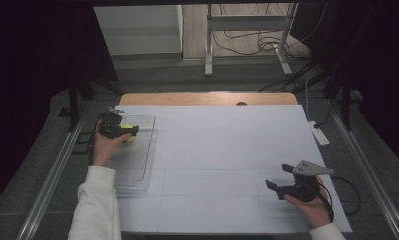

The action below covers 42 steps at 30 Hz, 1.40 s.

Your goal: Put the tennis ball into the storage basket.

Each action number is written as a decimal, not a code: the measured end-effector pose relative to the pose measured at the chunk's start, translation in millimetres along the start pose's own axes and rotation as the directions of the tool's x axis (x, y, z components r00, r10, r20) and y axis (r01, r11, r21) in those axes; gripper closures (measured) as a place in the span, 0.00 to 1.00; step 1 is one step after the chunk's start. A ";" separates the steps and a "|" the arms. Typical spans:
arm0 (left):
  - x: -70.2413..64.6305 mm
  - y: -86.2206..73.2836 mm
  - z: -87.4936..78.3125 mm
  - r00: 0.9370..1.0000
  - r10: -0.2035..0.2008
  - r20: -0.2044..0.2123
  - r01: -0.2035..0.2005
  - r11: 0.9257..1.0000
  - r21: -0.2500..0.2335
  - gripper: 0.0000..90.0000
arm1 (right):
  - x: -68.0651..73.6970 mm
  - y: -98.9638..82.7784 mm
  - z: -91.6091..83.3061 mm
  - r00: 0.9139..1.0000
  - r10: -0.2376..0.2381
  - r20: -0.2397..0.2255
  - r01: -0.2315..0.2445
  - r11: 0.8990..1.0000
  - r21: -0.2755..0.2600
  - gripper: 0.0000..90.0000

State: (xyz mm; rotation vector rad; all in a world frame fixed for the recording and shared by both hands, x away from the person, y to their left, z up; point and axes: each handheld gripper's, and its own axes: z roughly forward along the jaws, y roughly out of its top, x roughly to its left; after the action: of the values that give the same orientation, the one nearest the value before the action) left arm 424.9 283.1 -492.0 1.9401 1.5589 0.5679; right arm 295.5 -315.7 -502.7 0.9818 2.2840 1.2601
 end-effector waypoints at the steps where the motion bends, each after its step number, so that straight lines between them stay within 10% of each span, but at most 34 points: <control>1: 0.0 0.0 0.0 1.000 0.000 0.000 0.000 1.000 0.000 0.18 | 0.0 0.0 0.0 1.000 0.000 0.000 0.000 1.000 0.000 0.13; 22: -16.5 -3.0 -28.4 0.990 -0.016 0.142 0.038 0.988 -0.147 0.16 | -5.9 0.7 5.2 1.000 0.005 -0.012 -0.005 1.000 -0.005 0.13; 42: -64.0 -21.1 -64.9 0.952 0.066 0.300 0.001 0.976 -0.218 0.14 | -6.9 -2.4 -2.6 0.999 0.012 -0.031 -0.013 1.000 -0.022 0.13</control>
State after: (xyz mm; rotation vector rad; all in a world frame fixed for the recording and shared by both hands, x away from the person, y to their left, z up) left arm 352.9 235.2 -456.1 1.7922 1.2203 0.4070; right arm 297.8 -323.0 -503.5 0.9769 2.2850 1.3115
